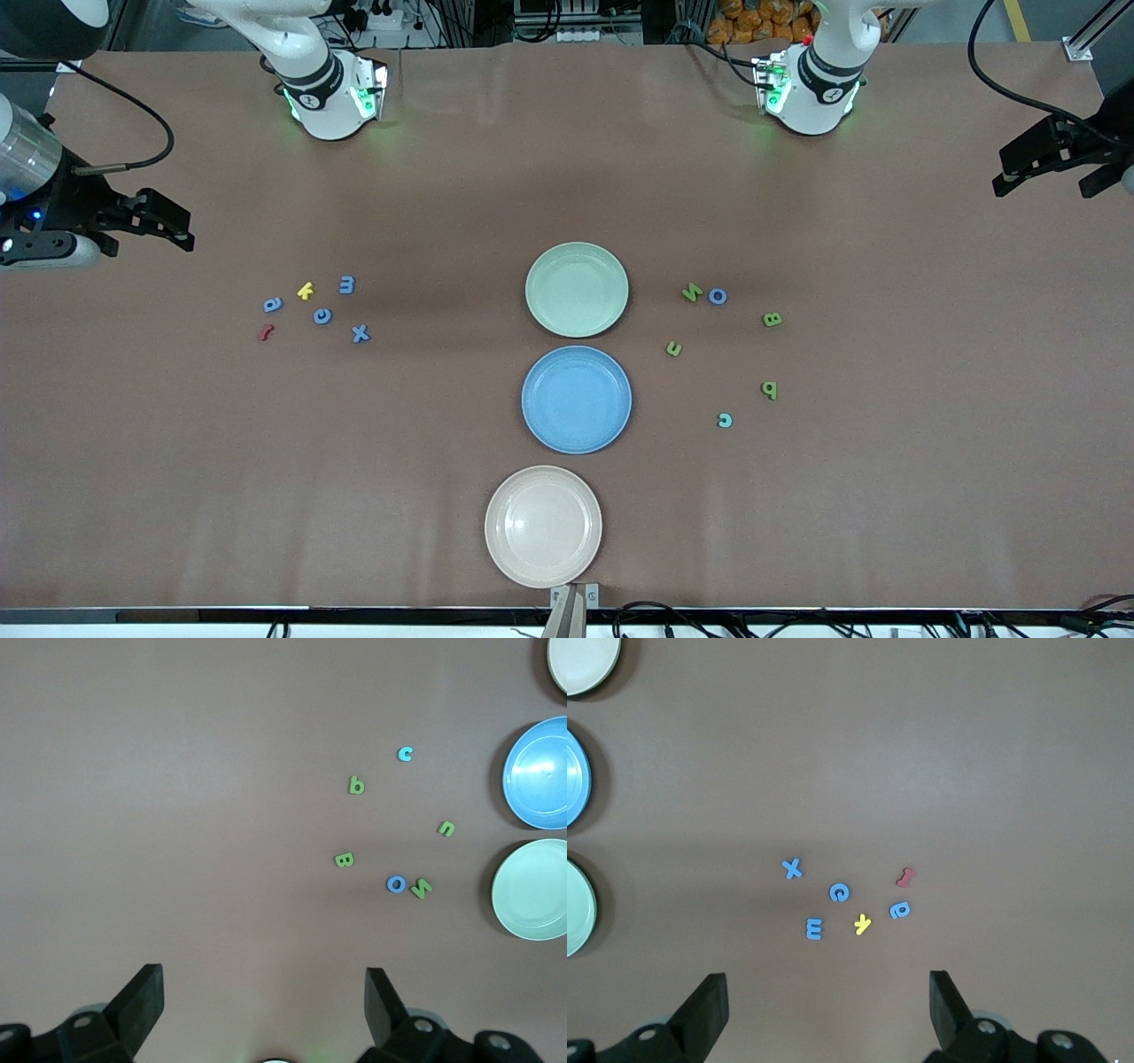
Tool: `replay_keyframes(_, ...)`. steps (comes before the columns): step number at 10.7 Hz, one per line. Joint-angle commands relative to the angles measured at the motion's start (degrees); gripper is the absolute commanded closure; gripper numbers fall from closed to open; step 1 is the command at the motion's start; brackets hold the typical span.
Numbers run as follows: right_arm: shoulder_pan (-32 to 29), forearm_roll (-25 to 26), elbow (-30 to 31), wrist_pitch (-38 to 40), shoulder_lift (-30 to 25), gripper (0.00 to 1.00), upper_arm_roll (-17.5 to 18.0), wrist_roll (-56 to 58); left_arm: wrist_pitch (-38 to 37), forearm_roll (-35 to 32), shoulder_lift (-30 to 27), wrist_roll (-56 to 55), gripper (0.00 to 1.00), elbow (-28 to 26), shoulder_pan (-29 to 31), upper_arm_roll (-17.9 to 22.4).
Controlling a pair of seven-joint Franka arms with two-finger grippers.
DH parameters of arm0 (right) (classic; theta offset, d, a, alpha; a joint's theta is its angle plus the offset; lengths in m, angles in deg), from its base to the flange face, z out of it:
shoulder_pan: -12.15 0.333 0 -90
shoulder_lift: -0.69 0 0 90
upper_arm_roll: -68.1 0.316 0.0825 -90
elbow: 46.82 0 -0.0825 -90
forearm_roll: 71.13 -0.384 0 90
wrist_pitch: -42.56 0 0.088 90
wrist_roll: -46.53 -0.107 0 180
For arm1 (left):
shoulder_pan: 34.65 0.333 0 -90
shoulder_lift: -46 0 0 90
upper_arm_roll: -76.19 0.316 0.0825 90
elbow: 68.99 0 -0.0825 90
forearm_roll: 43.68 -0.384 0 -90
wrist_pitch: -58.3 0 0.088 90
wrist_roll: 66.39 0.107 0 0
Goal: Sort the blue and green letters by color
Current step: 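Move both grippers from rest toward the two letter clusters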
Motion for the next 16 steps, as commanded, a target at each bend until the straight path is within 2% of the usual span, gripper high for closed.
replay_keyframes(1,-0.2,-1.0,-0.9,0.1,-0.4,0.00,-0.6,0.3,0.5,1.3,1.2,0.9,0.00,-0.2,1.2,0.0)
replay_keyframes(4,-1.0,-1.1,-2.5,0.9,-0.8,0.00,-0.6,0.5,1.0,1.3,1.9,0.9,0.00,-2.7,0.6,0.0)
replay_keyframes(5,-1.0,-1.3,-2.5,1.3,-0.9,0.00,-0.6,0.5,3.7,1.4,2.0,0.4,0.00,-4.8,0.2,-0.3)
replay_keyframes(7,-1.0,-1.4,-2.4,2.2,-2.1,0.00,-0.3,0.6,12.8,1.4,1.4,0.3,0.00,-12.8,0.1,-1.2)
replay_keyframes(8,-1.0,-1.4,-2.5,2.8,-2.3,0.00,-0.2,0.6,15.5,1.4,2.6,0.0,0.00,-14.1,-0.2,-1.2)
replay_keyframes(12,-0.8,-2.8,-2.0,2.8,-2.7,0.00,-0.1,0.8,18.4,1.1,8.7,-5.4,0.00,-14.0,-1.2,-3.9)
replay_keyframes(16,-0.9,-2.8,0.8,1.6,-2.5,0.00,-0.1,0.8,25.5,0.7,16.6,-5.4,0.00,-14.2,-1.2,-5.6)
